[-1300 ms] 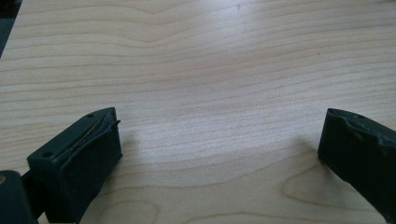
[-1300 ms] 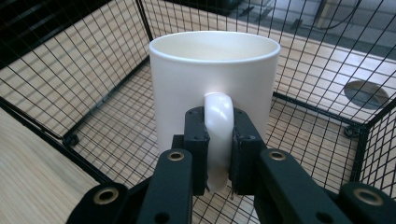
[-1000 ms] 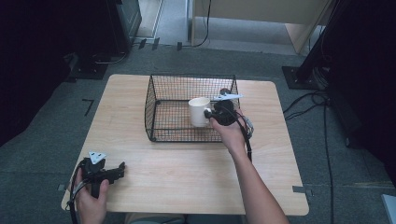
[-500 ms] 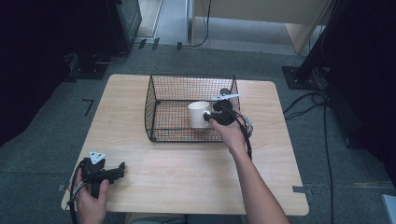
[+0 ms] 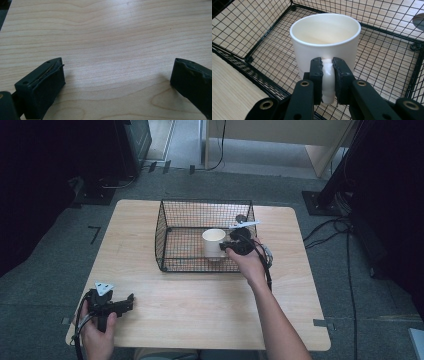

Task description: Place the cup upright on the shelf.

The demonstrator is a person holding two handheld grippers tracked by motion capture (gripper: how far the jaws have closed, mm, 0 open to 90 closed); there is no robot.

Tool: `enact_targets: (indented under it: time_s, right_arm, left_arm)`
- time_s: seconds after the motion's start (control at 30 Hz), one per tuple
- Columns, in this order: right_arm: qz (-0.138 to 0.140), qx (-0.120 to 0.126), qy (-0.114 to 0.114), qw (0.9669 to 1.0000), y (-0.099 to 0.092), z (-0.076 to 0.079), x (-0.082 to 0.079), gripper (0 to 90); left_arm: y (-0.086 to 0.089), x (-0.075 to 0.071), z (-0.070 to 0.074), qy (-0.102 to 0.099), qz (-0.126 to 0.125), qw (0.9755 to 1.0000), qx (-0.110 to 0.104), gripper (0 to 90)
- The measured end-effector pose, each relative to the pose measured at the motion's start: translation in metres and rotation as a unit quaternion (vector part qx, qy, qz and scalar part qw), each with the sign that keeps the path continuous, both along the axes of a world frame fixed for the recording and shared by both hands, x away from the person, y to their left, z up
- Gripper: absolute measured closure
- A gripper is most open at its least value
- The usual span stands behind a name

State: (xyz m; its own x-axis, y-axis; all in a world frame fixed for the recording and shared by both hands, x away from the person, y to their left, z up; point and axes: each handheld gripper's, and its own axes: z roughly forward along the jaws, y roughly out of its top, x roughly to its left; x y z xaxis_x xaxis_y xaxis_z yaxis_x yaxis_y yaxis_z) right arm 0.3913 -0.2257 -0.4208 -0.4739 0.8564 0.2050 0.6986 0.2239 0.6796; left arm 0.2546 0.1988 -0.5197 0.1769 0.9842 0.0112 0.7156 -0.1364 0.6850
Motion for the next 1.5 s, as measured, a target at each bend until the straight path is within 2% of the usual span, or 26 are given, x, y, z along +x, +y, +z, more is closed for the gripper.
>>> enact_targets:
  time_s: [0.13,0.3,0.43,0.63,0.77,1.17,1.3,1.5]
  right_arm:
    - [-0.006,0.000,0.001,1.0000,-0.002,-0.002,-0.001,75.8]
    - [-0.005,-0.008,-0.002,1.0000,-0.003,-0.002,-0.002,88.1]
    - [-0.006,-0.005,-0.003,1.0000,-0.003,-0.002,-0.002,87.2]
    - [-0.003,0.003,-0.018,0.9998,-0.003,0.002,-0.008,78.7]
    - [0.006,0.010,-0.031,0.9994,-0.003,0.008,-0.016,65.2]
    - [0.015,0.015,-0.058,0.9981,-0.004,0.017,-0.050,1.2]
    - [0.010,0.014,-0.072,0.9973,-0.008,0.019,-0.066,0.0]
    - [0.018,0.027,-0.096,0.9949,-0.022,0.024,-0.093,0.0]
  left_arm:
    - [0.000,0.000,0.000,0.000,0.000,1.0000,0.000,0.0]
    - [0.000,0.000,0.000,0.000,-0.002,1.0000,0.000,0.0]
    - [0.000,0.000,0.000,0.000,-0.003,1.0000,0.000,0.0]
    - [0.000,0.000,0.000,0.000,-0.003,1.0000,0.000,0.0]
    - [0.000,0.000,0.000,0.000,-0.004,1.0000,0.001,0.0]
    - [0.000,0.000,0.000,0.000,-0.003,1.0000,0.000,0.0]
    - [0.000,0.000,0.000,-0.001,-0.003,1.0000,0.000,0.0]
    - [0.000,0.000,0.000,-0.001,-0.003,1.0000,0.000,0.0]
